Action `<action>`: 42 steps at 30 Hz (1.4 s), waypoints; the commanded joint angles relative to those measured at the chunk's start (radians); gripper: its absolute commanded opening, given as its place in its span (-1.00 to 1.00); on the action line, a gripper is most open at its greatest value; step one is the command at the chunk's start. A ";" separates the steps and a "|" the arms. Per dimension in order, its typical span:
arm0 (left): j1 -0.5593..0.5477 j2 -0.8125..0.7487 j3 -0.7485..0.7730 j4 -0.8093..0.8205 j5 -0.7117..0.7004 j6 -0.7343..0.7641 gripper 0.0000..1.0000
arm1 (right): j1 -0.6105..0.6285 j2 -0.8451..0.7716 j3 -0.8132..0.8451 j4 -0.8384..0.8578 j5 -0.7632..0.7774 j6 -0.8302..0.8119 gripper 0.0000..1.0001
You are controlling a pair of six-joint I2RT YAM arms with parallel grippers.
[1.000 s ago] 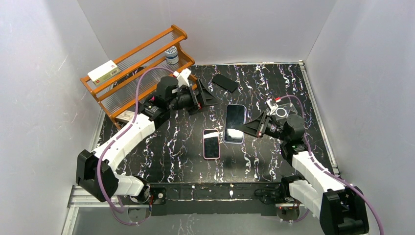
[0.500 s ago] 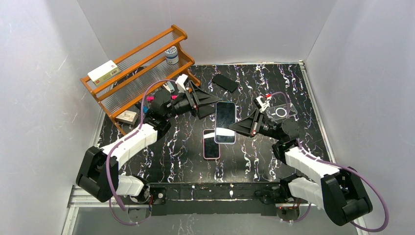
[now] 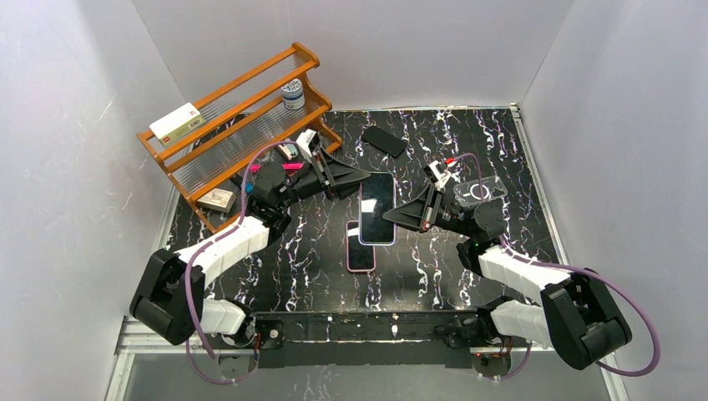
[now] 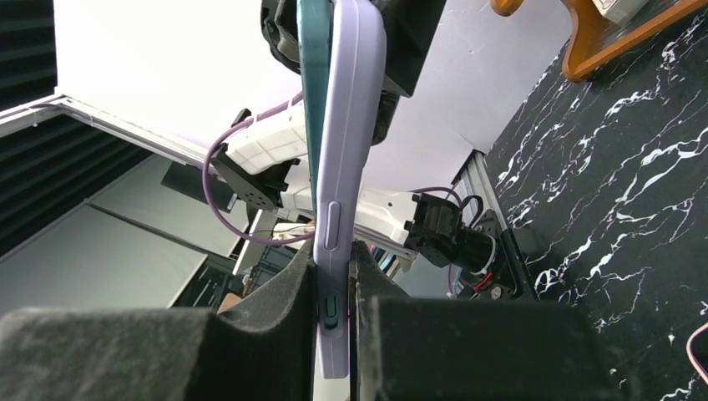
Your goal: Put the phone into the phone case
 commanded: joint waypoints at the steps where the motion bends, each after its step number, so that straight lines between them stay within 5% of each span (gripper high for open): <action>1: 0.002 -0.021 -0.034 0.208 -0.006 -0.117 -0.59 | 0.011 0.004 0.055 0.100 0.019 0.002 -0.76; 6: 0.002 -0.015 -0.040 0.213 0.005 -0.111 -0.99 | 0.024 0.034 0.074 0.093 0.014 0.017 -0.63; 11: 0.002 -0.022 -0.064 0.192 0.021 -0.035 -1.00 | 0.027 0.039 0.078 0.064 0.027 0.033 -0.15; 16: 0.001 -0.033 -0.098 0.078 -0.001 0.062 -1.00 | 0.027 0.031 0.060 0.009 0.063 0.016 0.10; 18: 0.001 -0.057 -0.075 -0.030 -0.015 0.134 -1.00 | 0.027 0.032 0.066 -0.037 0.066 0.008 0.03; 24: 0.001 -0.133 0.000 -0.345 -0.075 0.307 -1.00 | 0.026 0.022 0.075 -0.137 0.088 -0.052 -0.65; 29: 0.001 -0.177 0.029 -0.395 -0.048 0.286 -0.01 | 0.027 0.040 0.074 -0.028 0.087 -0.034 -0.73; 31: 0.001 -0.198 0.028 -0.417 -0.048 0.282 0.21 | 0.026 0.048 0.079 0.034 0.084 -0.010 -0.73; 35: 0.001 -0.200 0.007 -0.379 -0.050 0.247 0.38 | 0.027 0.053 0.094 0.089 0.067 0.012 -0.73; 42: 0.001 -0.152 -0.004 -0.238 -0.042 0.154 0.37 | 0.027 0.066 0.099 0.136 0.060 0.029 -0.73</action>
